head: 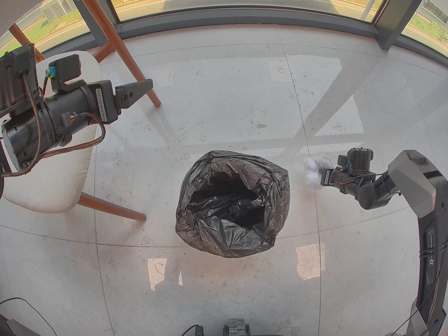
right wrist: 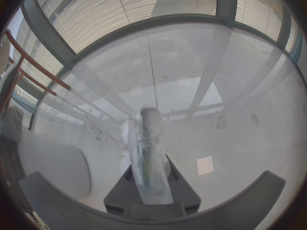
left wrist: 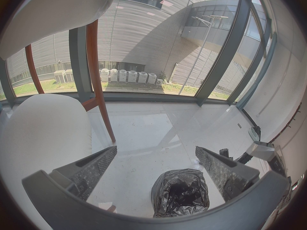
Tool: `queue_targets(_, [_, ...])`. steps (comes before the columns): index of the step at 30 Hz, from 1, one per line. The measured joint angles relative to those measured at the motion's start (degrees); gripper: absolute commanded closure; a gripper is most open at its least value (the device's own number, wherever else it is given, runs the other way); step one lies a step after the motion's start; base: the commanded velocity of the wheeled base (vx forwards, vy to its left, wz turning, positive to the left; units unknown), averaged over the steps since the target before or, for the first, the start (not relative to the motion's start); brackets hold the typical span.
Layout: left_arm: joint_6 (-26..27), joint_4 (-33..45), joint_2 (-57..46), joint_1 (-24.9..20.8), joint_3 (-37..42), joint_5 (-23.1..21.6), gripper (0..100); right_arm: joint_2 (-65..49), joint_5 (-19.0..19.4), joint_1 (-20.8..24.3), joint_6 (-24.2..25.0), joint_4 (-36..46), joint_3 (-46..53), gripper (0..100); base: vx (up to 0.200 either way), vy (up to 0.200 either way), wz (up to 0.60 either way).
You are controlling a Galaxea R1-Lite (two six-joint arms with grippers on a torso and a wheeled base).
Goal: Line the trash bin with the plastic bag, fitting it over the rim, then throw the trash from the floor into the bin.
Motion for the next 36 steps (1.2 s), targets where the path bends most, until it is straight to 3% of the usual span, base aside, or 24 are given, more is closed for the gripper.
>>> queue_targets(7, [0.09,-0.11,-1.50,0.02,1.57,-0.84,0,-13.97,2.78,0.96,2.18,1.07,8.79,100,0.000,0.000,0.00])
queue_targets(13, [0.93,-1.06,-3.73,0.02,3.91,-2.18,0,-29.77,5.11,4.96,3.80,5.97,21.03,100,0.000,0.000,0.00])
queue_targets(18, [1.48,-1.73,-6.05,0.06,5.60,-3.12,0,-42.34,6.60,14.49,4.56,10.33,31.63,100,0.000,0.000,0.00])
queue_targets(25, [2.00,-2.16,-8.61,0.17,6.73,-3.77,0,-48.18,6.35,27.31,4.12,12.57,35.77,100,0.000,0.000,0.00])
queue_targets(33, [2.51,-2.27,-10.75,0.26,7.25,-3.90,0,-43.24,4.32,33.62,2.49,12.92,31.56,100,0.000,0.000,0.00])
queue_targets(34, [2.69,-2.27,-10.97,0.30,7.36,-3.90,0,-42.56,4.24,33.90,2.43,12.96,30.71,0,0.000,0.000,0.00])
queue_targets(36, [2.96,-2.27,-11.28,0.30,7.40,-3.90,0,-41.47,4.01,34.15,2.32,13.03,29.38,0,0.000,0.000,0.00])
